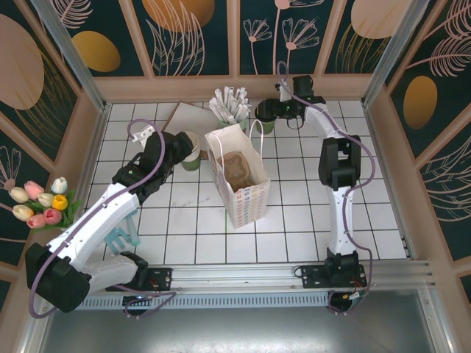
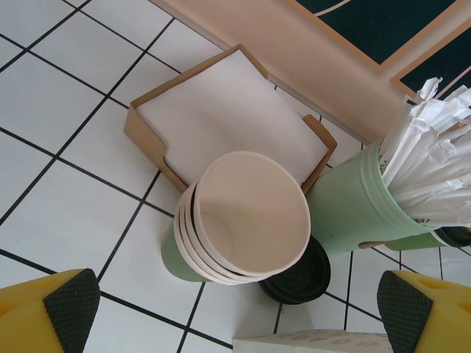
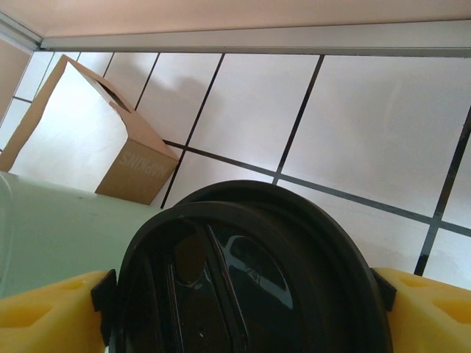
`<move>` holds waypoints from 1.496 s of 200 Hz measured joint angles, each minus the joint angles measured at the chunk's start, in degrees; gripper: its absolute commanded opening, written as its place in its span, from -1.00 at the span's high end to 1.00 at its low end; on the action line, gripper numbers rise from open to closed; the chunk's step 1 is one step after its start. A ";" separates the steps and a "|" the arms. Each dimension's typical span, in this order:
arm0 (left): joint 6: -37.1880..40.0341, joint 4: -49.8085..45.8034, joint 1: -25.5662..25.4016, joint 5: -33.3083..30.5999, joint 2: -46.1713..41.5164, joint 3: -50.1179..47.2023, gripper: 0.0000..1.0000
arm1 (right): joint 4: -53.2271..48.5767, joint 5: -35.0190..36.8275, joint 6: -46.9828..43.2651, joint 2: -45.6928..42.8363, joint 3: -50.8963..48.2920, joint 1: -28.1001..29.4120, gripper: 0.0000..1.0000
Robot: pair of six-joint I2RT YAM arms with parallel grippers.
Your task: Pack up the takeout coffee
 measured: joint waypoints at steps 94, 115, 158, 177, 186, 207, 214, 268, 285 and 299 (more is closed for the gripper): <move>0.04 0.00 0.00 0.02 -0.28 -0.04 -0.97 | 4.79 -1.36 2.99 -7.04 -11.96 -1.14 -0.55; 0.26 0.00 0.00 0.02 -0.28 -0.04 -0.97 | 6.58 -1.77 3.82 -7.87 -13.97 -1.46 -0.47; 0.70 0.00 0.00 0.02 -0.28 -0.04 -0.97 | 7.54 -1.95 4.61 -9.11 -15.82 -2.08 -0.35; 1.09 0.00 0.00 0.02 -0.24 -0.04 -0.97 | 7.21 -2.08 4.61 -9.11 -15.47 -2.27 -0.29; 1.29 0.00 0.00 0.04 -0.20 -0.04 -0.97 | 6.45 -2.03 4.66 -9.03 -14.88 -2.32 -0.26; 1.57 0.00 0.00 0.02 0.00 -0.04 -0.97 | 4.68 -2.05 4.85 -8.09 -12.17 -2.32 -0.23; 1.64 0.02 0.00 0.02 0.13 -0.02 -0.97 | 4.15 -2.03 4.92 -7.41 -10.91 -2.29 -0.23; 2.89 0.02 0.00 0.00 0.79 0.02 -0.97 | 0.37 -2.54 6.10 -2.54 -3.13 -2.29 -0.30; 3.10 0.02 0.00 0.00 1.11 0.04 -0.97 | -0.37 -2.73 6.16 -1.79 -2.25 -2.29 -0.31; 3.34 0.02 0.00 0.00 1.44 0.20 -0.97 | -0.74 -2.75 6.36 -1.49 -2.14 -2.29 -0.29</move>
